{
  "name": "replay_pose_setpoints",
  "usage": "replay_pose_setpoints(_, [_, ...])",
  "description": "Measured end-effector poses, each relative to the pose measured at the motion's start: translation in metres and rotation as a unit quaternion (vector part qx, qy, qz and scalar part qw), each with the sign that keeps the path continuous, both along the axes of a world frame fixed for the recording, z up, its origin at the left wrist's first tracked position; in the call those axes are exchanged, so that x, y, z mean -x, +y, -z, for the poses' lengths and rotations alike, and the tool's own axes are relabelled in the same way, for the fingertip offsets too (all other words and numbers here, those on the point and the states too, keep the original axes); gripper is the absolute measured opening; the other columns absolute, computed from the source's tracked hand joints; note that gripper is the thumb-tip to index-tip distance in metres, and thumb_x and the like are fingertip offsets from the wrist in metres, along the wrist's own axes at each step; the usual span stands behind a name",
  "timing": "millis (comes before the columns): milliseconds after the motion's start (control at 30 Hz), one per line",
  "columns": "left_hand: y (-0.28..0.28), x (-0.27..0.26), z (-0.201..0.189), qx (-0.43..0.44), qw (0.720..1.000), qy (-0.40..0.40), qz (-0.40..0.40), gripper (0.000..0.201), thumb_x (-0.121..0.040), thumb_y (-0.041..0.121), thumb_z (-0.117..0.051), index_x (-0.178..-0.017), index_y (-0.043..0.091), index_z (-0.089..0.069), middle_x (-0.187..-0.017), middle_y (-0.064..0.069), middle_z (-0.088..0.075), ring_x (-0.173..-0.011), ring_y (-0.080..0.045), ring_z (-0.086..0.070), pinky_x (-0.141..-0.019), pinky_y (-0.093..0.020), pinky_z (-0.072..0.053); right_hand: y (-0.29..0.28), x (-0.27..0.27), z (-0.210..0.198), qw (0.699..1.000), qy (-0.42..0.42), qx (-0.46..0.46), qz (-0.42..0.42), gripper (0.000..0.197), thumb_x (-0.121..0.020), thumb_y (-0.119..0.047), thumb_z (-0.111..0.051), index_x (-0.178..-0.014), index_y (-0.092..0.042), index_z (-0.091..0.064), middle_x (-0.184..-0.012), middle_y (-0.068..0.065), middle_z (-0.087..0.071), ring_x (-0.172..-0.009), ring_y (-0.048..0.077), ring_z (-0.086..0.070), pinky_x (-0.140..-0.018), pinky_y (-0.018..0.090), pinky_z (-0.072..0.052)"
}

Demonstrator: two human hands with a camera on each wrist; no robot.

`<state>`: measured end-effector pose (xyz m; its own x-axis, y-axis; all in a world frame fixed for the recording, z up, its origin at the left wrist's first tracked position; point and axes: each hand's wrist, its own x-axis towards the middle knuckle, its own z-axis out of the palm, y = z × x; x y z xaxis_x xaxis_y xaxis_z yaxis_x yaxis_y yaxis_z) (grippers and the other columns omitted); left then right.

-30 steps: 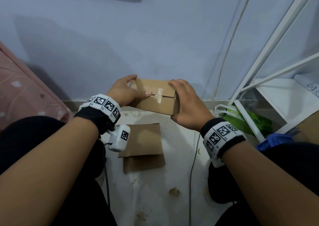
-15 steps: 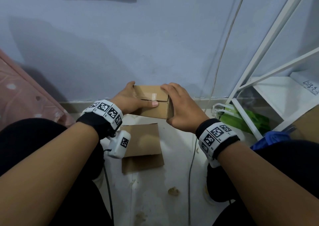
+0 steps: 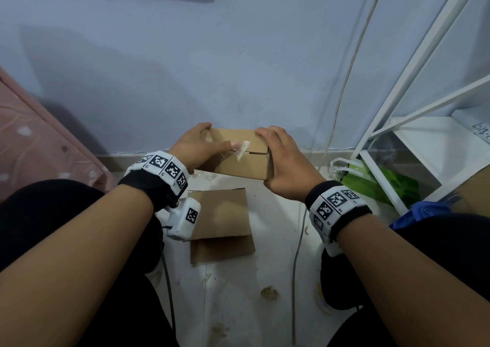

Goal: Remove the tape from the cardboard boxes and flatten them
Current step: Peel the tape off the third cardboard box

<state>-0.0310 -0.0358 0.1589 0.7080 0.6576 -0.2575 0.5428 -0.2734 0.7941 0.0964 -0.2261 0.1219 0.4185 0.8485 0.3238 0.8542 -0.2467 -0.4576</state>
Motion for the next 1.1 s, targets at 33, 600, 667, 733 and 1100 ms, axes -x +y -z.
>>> replay_pose_setpoints(33, [-0.002,-0.002,0.002,0.001,1.0,0.014,0.01,0.123,-0.061,0.075,-0.08,-0.16,0.035,-0.018,-0.159,0.005,-0.033,-0.138,-0.026,-0.044,-0.105,-0.052,-0.048,0.001,0.001,0.0,1.0,-0.002,-0.003,-0.003,0.089,-0.068,0.002,-0.07,-0.148,-0.017,-0.035,-0.137,0.004,-0.036,-0.129,0.027,-0.041,-0.106,0.039,-0.044])
replay_pose_setpoints(600, [0.008,-0.003,0.011,-0.091,0.992,-0.047,-0.069,0.101,-0.064,0.05,-0.093,-0.151,0.025,-0.047,-0.154,0.002,-0.049,-0.14,-0.022,-0.047,-0.116,-0.039,-0.038,0.013,0.01,0.013,0.999,0.038,0.018,0.017,0.096,-0.071,-0.002,-0.077,-0.153,-0.02,-0.029,-0.138,0.004,-0.034,-0.127,0.026,-0.042,-0.105,0.036,-0.043])
replay_pose_setpoints(667, [0.009,-0.002,0.009,-0.106,0.99,-0.059,-0.073,0.088,-0.071,0.047,-0.09,-0.148,0.027,-0.051,-0.151,0.002,-0.052,-0.139,-0.022,-0.048,-0.116,-0.037,-0.038,0.011,0.008,0.013,0.999,0.04,0.019,0.028,0.097,-0.07,0.0,-0.075,-0.152,-0.023,-0.029,-0.137,0.003,-0.033,-0.125,0.025,-0.042,-0.105,0.037,-0.045])
replay_pose_setpoints(733, [0.007,-0.002,0.006,-0.093,0.991,-0.077,-0.063,0.083,-0.077,0.053,-0.082,-0.149,0.027,-0.05,-0.153,0.0,-0.05,-0.14,-0.022,-0.046,-0.116,-0.037,-0.037,0.008,0.005,0.009,0.999,0.033,0.017,0.032,0.095,-0.069,0.004,-0.071,-0.151,-0.022,-0.03,-0.137,0.004,-0.033,-0.126,0.025,-0.041,-0.104,0.038,-0.046])
replay_pose_setpoints(1100, [0.004,-0.007,0.013,-0.086,0.994,-0.041,-0.055,0.117,-0.061,0.072,-0.083,-0.156,0.033,-0.028,-0.154,-0.008,-0.039,-0.14,-0.029,-0.043,-0.113,-0.042,-0.038,0.017,0.015,0.006,0.999,0.009,0.021,0.03,0.095,-0.072,0.0,-0.07,-0.153,-0.022,-0.027,-0.139,0.006,-0.032,-0.131,0.028,-0.037,-0.096,0.044,-0.052])
